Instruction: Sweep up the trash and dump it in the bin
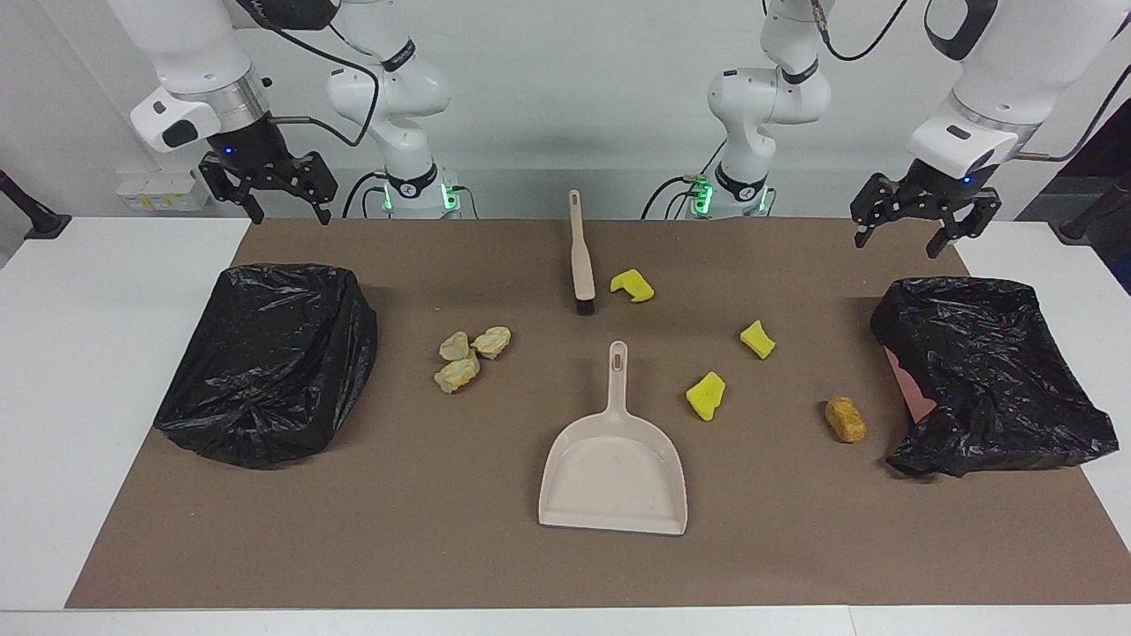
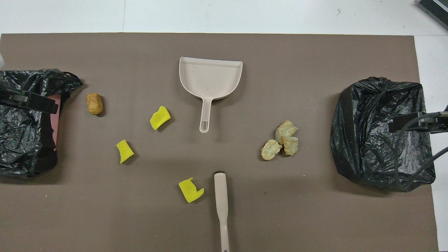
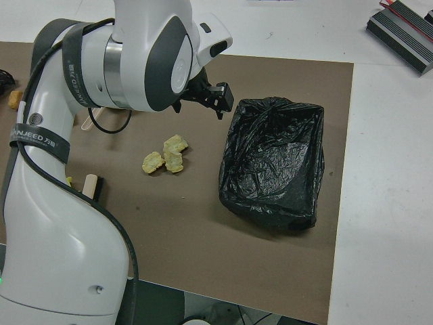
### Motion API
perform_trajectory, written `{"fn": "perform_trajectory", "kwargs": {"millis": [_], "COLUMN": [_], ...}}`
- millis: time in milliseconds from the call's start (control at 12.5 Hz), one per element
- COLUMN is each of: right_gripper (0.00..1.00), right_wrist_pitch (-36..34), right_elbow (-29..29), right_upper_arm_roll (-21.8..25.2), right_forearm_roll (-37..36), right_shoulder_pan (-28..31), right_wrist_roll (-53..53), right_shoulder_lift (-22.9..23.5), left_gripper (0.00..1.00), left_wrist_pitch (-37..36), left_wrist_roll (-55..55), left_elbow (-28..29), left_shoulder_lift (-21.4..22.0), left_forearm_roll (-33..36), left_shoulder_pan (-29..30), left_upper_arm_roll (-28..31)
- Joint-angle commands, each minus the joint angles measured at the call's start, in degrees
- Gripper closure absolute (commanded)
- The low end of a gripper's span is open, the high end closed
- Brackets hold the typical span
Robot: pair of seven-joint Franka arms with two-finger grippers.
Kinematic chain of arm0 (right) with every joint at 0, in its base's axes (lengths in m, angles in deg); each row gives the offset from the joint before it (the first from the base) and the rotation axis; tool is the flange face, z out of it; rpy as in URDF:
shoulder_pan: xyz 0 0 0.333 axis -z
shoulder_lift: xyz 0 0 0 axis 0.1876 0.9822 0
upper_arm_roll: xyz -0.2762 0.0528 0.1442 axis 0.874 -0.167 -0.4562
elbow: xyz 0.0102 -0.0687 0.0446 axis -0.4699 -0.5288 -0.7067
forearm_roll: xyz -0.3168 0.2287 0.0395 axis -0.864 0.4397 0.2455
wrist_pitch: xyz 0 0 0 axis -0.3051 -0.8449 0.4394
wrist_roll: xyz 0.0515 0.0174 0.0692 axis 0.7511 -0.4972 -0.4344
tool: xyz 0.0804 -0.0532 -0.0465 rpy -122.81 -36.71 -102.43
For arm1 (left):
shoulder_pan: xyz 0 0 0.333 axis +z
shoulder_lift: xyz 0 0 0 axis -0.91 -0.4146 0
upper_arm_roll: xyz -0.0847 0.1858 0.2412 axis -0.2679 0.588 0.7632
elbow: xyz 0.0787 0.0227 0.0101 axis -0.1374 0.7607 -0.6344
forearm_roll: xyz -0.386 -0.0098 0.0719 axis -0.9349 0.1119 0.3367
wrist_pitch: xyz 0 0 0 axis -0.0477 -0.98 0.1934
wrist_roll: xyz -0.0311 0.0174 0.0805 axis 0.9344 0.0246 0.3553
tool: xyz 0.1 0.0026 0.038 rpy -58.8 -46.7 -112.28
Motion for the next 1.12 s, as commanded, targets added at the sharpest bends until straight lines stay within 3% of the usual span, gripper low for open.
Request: {"fn": "perform_trajectory", "kwargs": {"millis": [0,1041], "right_gripper": [0.00,0.00], "right_wrist_pitch": [-0.7,-2.0], "right_elbow": [0.7,0.9], "right_upper_arm_roll": [0.0,0.4], "right_forearm_roll": [0.6,-0.5], "right_shoulder_pan": [0.6,0.7], "right_wrist_roll": [-0.7,-1.4], "right_shoulder_lift": [0.2,0.2], "left_gripper": [0.00,0.00], "left_wrist_pitch": [-0.8,-1.2], "left_wrist_roll": [0.6,0.1], "left_elbow": [-0.8,-0.8], "left_shoulder_lift": [0.0,0.0], "left_forearm_roll": [-0.3,-0.3], "left_shoulder_pan": [0.0,0.1], "left_upper_arm_roll": [0.0,0.0]}}
